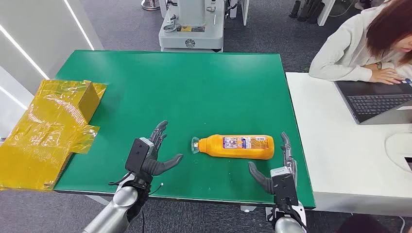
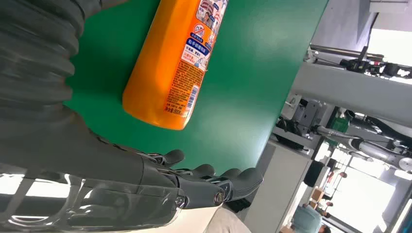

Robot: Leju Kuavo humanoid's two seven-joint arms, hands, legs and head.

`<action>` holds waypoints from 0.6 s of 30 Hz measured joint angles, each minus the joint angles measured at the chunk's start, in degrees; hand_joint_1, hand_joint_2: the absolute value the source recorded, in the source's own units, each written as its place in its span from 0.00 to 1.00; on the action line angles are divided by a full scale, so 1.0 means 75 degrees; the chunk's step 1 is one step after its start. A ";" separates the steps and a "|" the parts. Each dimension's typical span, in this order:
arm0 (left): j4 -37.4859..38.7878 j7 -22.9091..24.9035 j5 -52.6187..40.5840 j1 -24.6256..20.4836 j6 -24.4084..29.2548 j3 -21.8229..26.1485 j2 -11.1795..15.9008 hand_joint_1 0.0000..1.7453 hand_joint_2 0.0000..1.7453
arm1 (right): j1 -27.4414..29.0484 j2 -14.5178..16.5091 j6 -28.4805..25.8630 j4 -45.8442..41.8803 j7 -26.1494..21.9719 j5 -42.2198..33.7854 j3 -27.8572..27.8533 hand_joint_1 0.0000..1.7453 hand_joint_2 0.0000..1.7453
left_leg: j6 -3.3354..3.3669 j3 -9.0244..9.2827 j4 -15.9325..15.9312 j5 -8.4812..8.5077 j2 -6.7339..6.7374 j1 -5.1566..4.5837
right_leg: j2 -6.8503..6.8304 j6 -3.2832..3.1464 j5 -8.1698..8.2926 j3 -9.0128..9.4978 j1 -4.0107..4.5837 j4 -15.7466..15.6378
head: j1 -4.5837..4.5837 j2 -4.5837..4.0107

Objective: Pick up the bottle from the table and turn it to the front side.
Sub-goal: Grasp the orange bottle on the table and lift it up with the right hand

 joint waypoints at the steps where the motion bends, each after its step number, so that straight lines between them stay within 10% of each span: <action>1: 0.0000 0.0000 -0.0001 0.0000 0.0000 0.0000 0.0000 0.00 1.00 | 0.0002 -0.0001 0.0000 0.0000 -0.0002 -0.0001 0.0000 0.00 1.00 | 0.0000 0.0000 0.0000 0.0000 0.0000 0.0000 | 0.0000 0.0000 0.0000 0.0000 0.0000 0.0000 | 0.0000 0.0000; 18: 0.0000 -0.0134 0.0112 -0.0001 0.0238 0.0000 0.0045 0.00 1.00 | -0.0029 -0.0007 0.0165 0.0003 -0.0006 0.0028 0.0012 0.00 1.00 | 0.0000 -0.0002 0.0000 0.0000 -0.0001 0.0000 | -0.0001 0.0000 0.0000 0.0001 0.0000 0.0001 | 0.0001 0.0000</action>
